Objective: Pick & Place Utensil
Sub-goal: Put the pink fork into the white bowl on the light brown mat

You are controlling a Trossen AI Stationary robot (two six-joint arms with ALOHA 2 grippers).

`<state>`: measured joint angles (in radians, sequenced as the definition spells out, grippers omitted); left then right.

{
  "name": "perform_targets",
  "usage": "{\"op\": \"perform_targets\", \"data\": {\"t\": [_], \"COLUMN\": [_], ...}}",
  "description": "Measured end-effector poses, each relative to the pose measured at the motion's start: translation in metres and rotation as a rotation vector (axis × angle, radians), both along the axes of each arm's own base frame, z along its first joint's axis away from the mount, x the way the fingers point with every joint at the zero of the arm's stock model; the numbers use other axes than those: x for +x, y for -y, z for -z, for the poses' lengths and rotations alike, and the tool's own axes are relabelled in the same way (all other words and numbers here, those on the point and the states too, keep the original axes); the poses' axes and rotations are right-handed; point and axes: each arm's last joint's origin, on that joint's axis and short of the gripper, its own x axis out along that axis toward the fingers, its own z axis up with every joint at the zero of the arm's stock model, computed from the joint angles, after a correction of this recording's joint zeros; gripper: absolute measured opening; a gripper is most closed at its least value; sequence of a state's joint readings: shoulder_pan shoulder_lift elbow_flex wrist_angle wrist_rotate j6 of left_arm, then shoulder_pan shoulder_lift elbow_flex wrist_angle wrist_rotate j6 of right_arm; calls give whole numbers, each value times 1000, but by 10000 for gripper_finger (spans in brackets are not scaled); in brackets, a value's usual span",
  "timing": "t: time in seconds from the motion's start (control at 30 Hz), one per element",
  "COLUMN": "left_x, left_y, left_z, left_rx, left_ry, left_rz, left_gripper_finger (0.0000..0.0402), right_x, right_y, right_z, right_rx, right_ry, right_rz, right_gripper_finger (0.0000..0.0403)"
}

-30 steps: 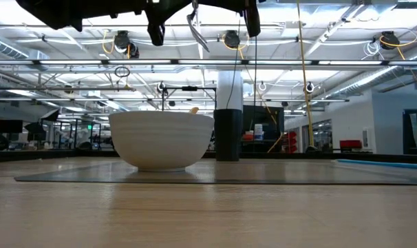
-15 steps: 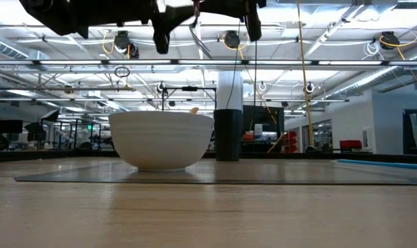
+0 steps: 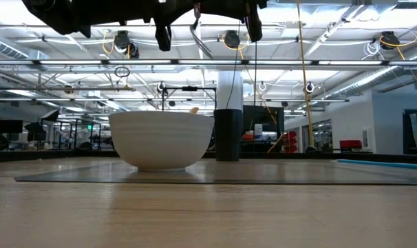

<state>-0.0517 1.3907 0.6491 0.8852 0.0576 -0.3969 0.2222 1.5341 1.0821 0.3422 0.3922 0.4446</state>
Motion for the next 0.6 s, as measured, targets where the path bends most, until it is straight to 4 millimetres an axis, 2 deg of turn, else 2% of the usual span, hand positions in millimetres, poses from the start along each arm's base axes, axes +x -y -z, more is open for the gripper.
{"op": "perform_targets", "data": {"t": [0.17,0.37,0.6], "left_x": [0,0,0], "left_y": [0,0,0], "left_z": [1,1,0], "left_rx": [-11,-10,-11], "left_ry": [-7,-7,-6], "left_rz": [-12,-14,-13], "left_gripper_finger": [91,67,79], "right_x": [0,0,0], "right_y": [0,0,0], "right_z": [1,1,2], "right_rx": [8,13,12], "right_ry": [-14,-13,-14], "right_rz": [0,2,2], "right_gripper_finger": [52,52,52]}}
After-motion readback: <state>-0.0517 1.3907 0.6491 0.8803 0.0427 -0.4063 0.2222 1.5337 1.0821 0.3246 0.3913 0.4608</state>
